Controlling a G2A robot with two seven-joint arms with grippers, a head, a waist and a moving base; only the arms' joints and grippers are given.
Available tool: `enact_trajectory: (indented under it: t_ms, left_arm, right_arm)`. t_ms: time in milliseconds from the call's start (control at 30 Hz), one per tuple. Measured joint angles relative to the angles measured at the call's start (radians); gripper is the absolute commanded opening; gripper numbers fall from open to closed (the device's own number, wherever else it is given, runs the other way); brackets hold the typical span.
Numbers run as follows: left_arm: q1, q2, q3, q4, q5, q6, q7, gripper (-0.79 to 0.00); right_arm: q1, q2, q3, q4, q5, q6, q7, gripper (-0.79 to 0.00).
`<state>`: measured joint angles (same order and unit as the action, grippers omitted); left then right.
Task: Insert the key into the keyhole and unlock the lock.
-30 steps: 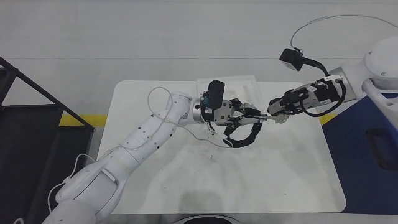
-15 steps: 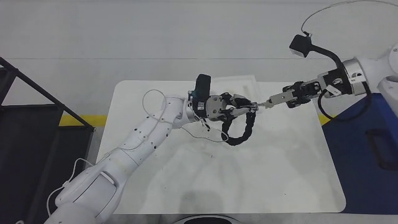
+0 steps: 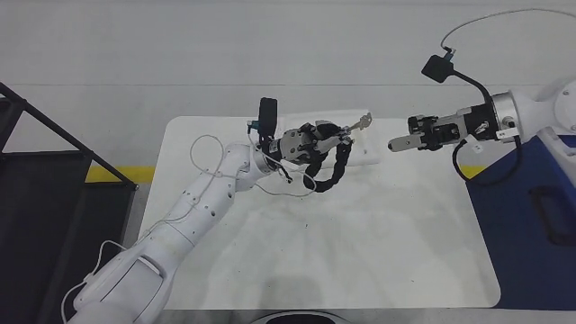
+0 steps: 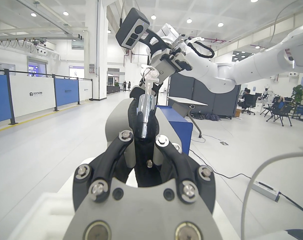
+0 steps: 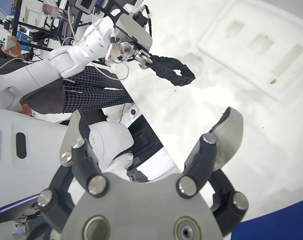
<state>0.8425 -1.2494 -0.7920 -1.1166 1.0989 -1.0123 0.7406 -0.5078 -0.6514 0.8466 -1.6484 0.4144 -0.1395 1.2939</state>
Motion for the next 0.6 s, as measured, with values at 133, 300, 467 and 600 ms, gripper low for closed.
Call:
enact_trajectory:
  t_ms: [133,300,467,600]
  left_arm:
    - [-0.001,0.010,-0.007,-0.014,0.000,0.000,-0.027,-0.785]
    - [0.005,0.024,-0.041,-0.034,0.078,0.001,-0.049,-0.785]
    - [0.016,0.028,-0.064,-0.040,0.097,0.003,-0.079,-0.785]
    - [0.018,0.028,-0.075,-0.035,0.074,0.005,-0.115,-0.785]
  right_arm:
    - [0.000,0.000,0.000,0.000,0.000,-0.003,0.000,0.000]
    - [-0.001,0.000,0.001,-0.002,0.000,-0.004,-0.002,0.000]
    - [-0.044,-0.009,0.007,0.000,0.027,-0.135,-0.069,0.000]
    - [-0.042,-0.020,0.010,0.002,-0.080,-0.381,-0.108,0.000]
